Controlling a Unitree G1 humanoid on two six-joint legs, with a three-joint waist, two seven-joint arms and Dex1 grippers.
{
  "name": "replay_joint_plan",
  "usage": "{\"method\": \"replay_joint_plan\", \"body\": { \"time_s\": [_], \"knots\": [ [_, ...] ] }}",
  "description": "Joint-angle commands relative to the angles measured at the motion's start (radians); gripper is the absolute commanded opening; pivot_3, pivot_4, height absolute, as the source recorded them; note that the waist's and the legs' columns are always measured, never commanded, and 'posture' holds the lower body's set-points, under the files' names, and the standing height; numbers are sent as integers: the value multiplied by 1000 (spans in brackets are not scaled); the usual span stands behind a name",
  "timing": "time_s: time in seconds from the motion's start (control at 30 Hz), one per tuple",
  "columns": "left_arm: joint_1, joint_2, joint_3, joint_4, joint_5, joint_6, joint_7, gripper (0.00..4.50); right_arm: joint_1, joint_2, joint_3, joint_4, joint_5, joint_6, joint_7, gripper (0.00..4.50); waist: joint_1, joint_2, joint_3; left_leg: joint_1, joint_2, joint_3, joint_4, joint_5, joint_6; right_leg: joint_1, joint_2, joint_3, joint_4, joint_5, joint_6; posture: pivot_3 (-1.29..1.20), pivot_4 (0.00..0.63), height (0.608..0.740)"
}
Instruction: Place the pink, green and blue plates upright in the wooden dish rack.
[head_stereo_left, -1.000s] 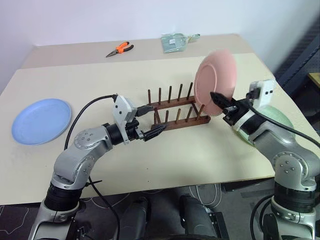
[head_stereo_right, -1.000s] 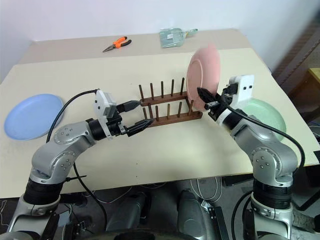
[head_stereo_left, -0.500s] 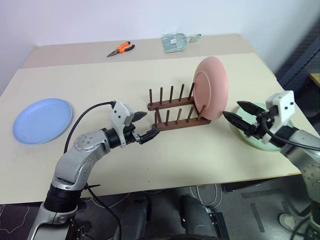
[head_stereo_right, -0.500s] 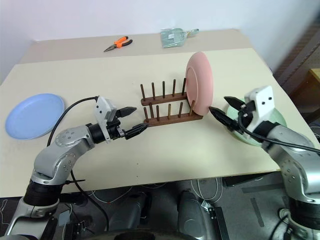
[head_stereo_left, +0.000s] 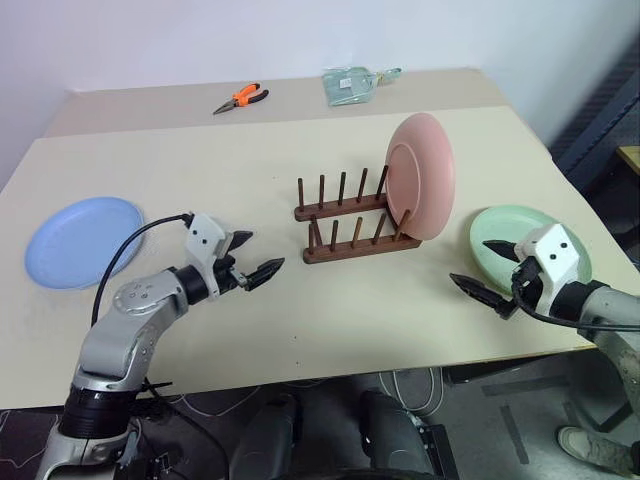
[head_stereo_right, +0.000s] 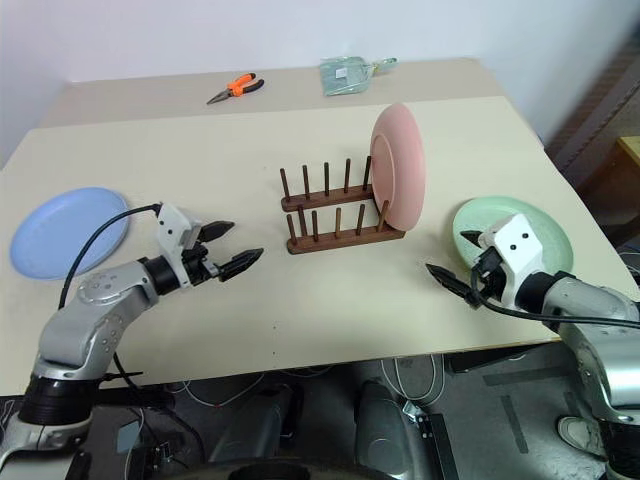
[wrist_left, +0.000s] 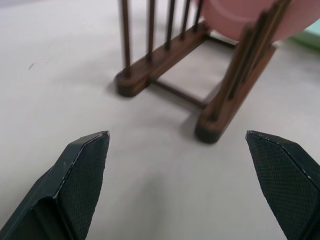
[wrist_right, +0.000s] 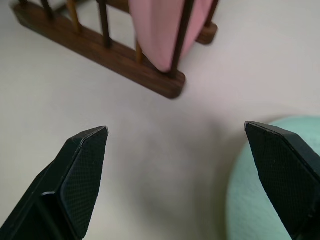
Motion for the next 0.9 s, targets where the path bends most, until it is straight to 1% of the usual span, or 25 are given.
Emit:
{"method": "replay_joint_plan", "body": {
  "time_s": [0.03,0.2,0.4,0.5,0.6,0.7,0.73,0.9],
  "knots": [
    [49,31,86,-39,-14,-11,3,4500,-21,-6,17,58,-95,-71,-29,4453,-1,0,0,0,0,0,0,0,0,0,0,0,0,0,0,0,150,732],
    [122,52,127,-72,-36,-9,-23,4500,-35,-8,32,134,-165,-124,-35,4453,2,0,0,0,0,0,0,0,0,0,-1,0,0,0,0,0,150,732],
    [138,52,145,-74,-46,-3,-29,4500,-49,2,50,185,-222,-144,-52,4453,2,0,0,0,0,0,0,0,0,0,0,0,0,0,0,0,150,732],
    [140,51,130,-93,-62,7,-45,4500,-57,5,50,218,-251,-139,-75,4453,2,0,0,0,0,0,0,0,0,0,0,0,0,0,0,0,150,732],
    [134,53,77,-130,-73,20,-76,4500,-66,6,56,252,-278,-116,-98,4453,2,0,0,0,0,0,0,0,0,0,0,0,0,0,-1,0,150,732],
    [125,52,25,-156,-63,25,-94,4500,-71,17,53,255,-284,-92,-119,3742,2,0,0,0,0,0,0,0,0,0,0,0,0,0,-1,0,150,732],
    [119,46,8,-164,-64,28,-95,4500,-73,23,49,252,-281,-83,-125,3305,1,0,0,0,0,0,0,0,0,0,0,0,0,0,-1,0,150,732],
    [84,22,-50,-175,-66,32,-90,4500,-74,53,25,213,-251,-20,-135,704,1,0,0,0,0,0,1,0,0,0,0,0,1,0,-1,0,150,732]
  ]
}}
